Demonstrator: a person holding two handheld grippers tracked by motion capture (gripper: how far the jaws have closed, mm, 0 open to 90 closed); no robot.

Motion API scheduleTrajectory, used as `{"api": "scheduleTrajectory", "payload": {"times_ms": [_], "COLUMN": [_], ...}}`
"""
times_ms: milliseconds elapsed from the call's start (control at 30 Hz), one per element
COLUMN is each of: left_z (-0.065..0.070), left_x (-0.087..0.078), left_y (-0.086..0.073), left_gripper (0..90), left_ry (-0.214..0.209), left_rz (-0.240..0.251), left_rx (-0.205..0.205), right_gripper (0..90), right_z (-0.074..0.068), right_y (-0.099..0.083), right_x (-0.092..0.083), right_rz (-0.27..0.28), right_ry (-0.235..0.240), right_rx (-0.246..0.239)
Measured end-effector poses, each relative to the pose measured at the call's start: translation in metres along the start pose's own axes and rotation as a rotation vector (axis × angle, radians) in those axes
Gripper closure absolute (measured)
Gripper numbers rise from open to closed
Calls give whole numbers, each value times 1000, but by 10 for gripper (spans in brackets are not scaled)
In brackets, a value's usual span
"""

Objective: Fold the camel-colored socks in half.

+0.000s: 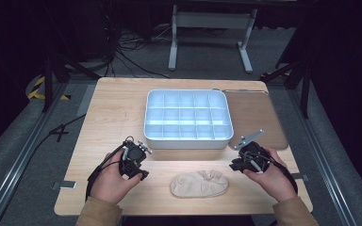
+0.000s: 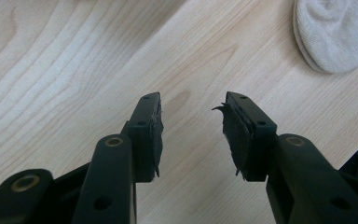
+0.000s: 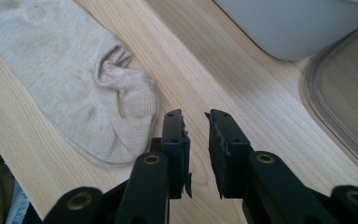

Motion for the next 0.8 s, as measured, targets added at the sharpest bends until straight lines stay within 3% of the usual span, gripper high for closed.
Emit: {"api": "scheduleTrajectory", "payload": {"times_ms": [133,233,400,533,667,800], "left_z": [3,7,12,19,28,33], "left_x": [-4,-10,-12,-12,-9,-5], "left_y": [-2,-1,3,6,11,15], "left_gripper": [562,567,575,598,635,633], "left_ry": [-22,-70,-77,-77,-125,-140], "left_rz": [24,66,75,93,92,81], "left_rx": [-25,-24,4,23,55,76], "right_gripper": [752,748,754,846,892,897], "right_z": [0,-3,-6,-14,-23,-31], "right_y": [0,0,-1,0,0,1], "right_x": [0,-1,-1,-1,1,2], "right_rz": [-2,0,0,4,-3,-15], "right_ry": [0,10,13,51,80,112], "right_rx": [6,-2,-6,-28,-50,-71]}}
Point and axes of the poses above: each handheld gripper's, and its own axes: x roughly forward along the jaws, y roughly out of its top, z roughly to its right, the point moved 2 cm from there along x, roughly forward along the jaws, and after that the axes turned 7 degrees about -y, right-handed, at the moved point
